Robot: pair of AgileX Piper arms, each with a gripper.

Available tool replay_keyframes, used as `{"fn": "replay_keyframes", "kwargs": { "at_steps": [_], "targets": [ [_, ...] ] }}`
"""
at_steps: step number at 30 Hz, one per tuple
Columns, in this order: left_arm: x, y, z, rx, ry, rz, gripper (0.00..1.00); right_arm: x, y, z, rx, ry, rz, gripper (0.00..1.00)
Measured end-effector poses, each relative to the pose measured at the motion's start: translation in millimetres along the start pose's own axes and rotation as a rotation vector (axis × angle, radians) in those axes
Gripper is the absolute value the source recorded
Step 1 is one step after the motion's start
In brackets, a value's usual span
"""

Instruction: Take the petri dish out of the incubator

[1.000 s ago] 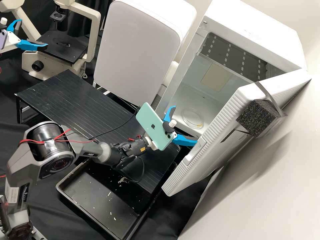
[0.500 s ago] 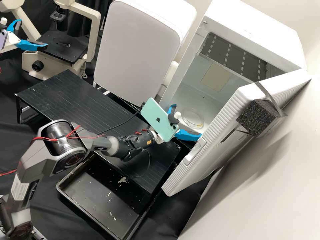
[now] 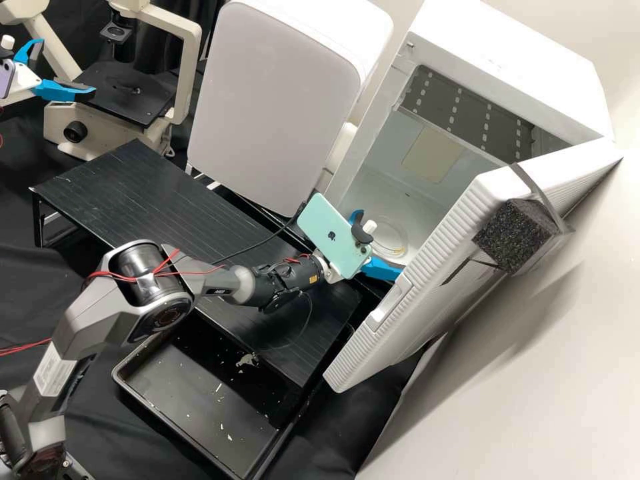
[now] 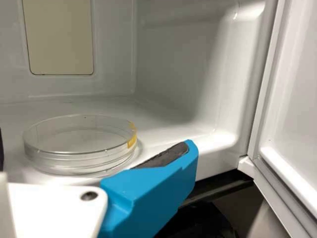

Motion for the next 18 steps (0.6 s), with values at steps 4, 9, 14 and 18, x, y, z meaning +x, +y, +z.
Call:
{"fn": "replay_keyframes", "kwargs": {
  "at_steps": [4,9,14,18],
  "targets": [
    [0,0.0,0,0.000,0.000,0.000,1.00,5,0,-1,-0.001,-0.004,-0.008,1.00],
    [0,0.0,0,0.000,0.000,0.000,1.00,13,-3,1,0.031,-0.009,-0.021,1.00],
    [0,0.0,0,0.000,0.000,0.000,1.00,16,-6,2,0.037,-0.010,-0.049,1.00],
    [0,0.0,0,0.000,0.000,0.000,1.00,16,-6,2,0.038,-0.003,-0.059,0.00]
  ]
}}
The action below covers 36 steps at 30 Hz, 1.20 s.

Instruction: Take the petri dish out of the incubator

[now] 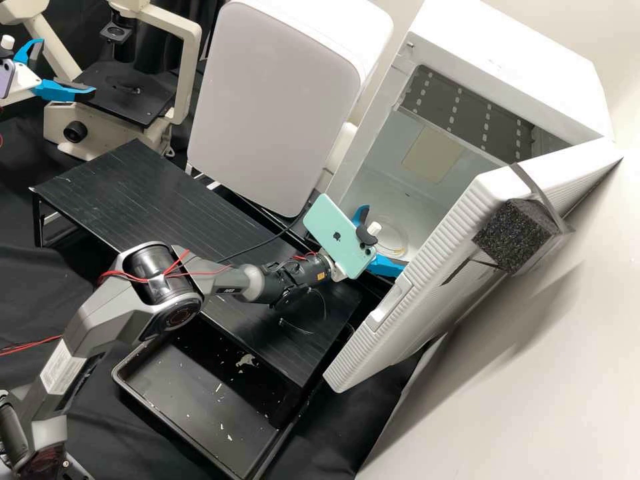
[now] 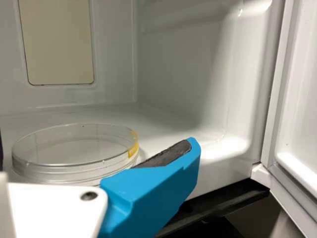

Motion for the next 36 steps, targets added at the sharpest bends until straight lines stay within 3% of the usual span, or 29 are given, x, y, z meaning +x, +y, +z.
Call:
{"fn": "replay_keyframes", "kwargs": {
  "at_steps": [7,36],
  "targets": [
    [0.0,0.0,0.0,0.000,0.000,0.000,1.00,0.0,-0.1,-0.2,-0.011,0.012,-0.013,0.00],
    [0.0,0.0,0.0,0.000,0.000,0.000,1.00,-0.2,-0.2,0.2,0.001,0.032,-0.041,0.00]
  ]
}}
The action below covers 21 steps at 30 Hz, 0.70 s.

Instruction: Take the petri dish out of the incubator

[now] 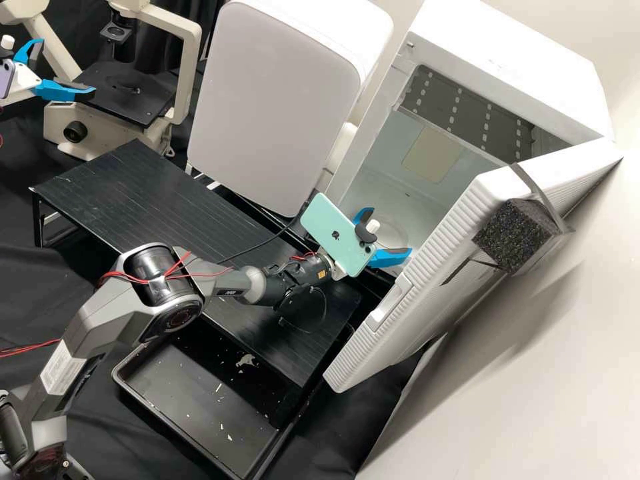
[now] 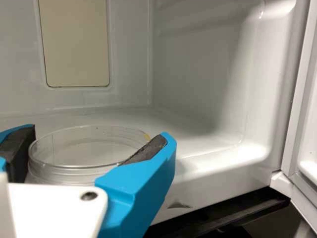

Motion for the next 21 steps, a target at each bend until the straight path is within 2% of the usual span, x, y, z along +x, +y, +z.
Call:
{"fn": "replay_keyframes", "kwargs": {
  "at_steps": [11,21],
  "targets": [
    [0,0.0,0,0.000,0.000,0.000,1.00,-1,-2,1,0.006,0.006,-0.012,0.00],
    [0,0.0,0,0.000,0.000,0.000,1.00,-35,0,0,0.015,0.034,-0.016,0.00]
  ]
}}
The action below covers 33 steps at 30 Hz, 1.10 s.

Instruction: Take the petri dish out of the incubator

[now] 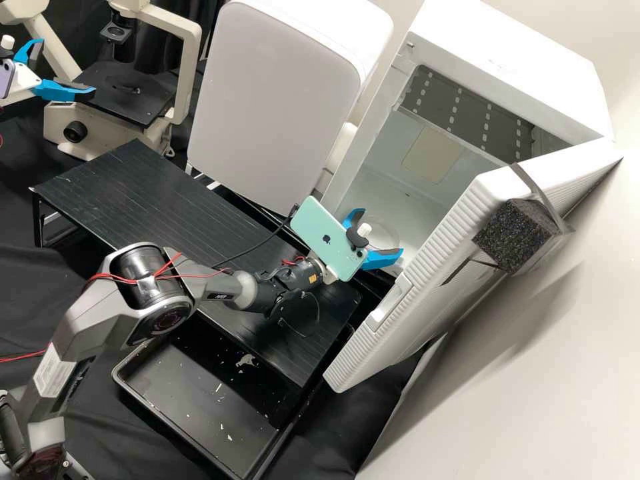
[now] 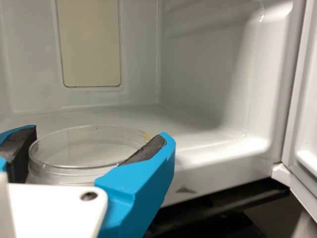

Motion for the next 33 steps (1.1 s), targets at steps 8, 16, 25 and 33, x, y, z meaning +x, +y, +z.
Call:
{"fn": "replay_keyframes", "kwargs": {
  "at_steps": [8,16,25,33],
  "targets": [
    [0,0.0,0,0.000,0.000,0.000,1.00,-42,5,-2,0.065,0.051,0.023,0.00],
    [0,0.0,0,0.000,0.000,0.000,1.00,-86,-2,4,0.103,0.075,0.012,0.00],
    [0,0.0,0,0.000,0.000,0.000,1.00,-133,-25,-9,0.102,0.178,-0.028,0.00],
    [0,0.0,0,0.000,0.000,0.000,1.00,-168,-51,-30,0.037,0.311,-0.126,0.00]
  ]
}}
